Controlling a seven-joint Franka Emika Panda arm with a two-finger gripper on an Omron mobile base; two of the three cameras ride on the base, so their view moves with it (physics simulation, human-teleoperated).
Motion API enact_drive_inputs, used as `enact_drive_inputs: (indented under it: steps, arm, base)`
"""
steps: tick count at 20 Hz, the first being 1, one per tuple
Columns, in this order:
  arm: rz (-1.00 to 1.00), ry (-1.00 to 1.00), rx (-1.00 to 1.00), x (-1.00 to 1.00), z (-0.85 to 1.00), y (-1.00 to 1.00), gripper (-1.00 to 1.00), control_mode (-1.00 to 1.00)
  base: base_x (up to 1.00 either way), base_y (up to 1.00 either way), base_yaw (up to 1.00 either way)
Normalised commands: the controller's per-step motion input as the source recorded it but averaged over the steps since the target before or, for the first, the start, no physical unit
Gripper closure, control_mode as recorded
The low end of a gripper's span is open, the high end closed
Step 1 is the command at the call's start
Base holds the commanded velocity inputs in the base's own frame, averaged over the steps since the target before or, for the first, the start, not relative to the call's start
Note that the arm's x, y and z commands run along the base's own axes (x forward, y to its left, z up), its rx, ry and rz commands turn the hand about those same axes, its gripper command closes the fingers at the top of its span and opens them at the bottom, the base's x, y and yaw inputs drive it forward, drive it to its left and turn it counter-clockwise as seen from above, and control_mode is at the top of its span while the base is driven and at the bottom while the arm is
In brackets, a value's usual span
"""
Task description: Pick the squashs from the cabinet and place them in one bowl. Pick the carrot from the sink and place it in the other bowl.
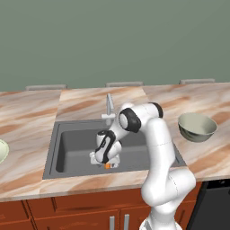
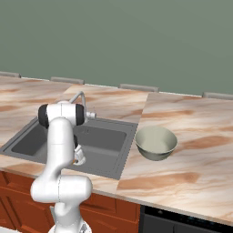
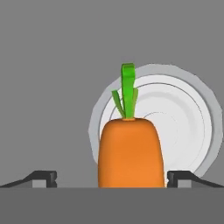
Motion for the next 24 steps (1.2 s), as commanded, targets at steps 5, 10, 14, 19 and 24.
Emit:
enact_drive_inputs:
  steps: [5,10,14,19,24]
  arm:
    - [0.0,-0.01,0.0,0.0,-0.12,0.04,1.0,-1.0]
    - [0.0,-0.01,0.0,0.0,-0.11,0.02,1.0,-1.0]
    - [0.0,-0.01,0.0,0.0,-0.11,0.0,1.0,-1.0]
    - [0.0,-0.01,0.0,0.0,-0.01,0.03,1.0,-1.0]
    - [0.0,0.0,0.0,0.0,0.18,0.15,1.0,-1.0]
  base:
    - [0.0,0.0,0.0]
    - [0.0,0.0,0.0]
    - [0.0,0.0,0.0]
    - [0.0,0.0,0.0]
    - [0.0,0.0,0.0]
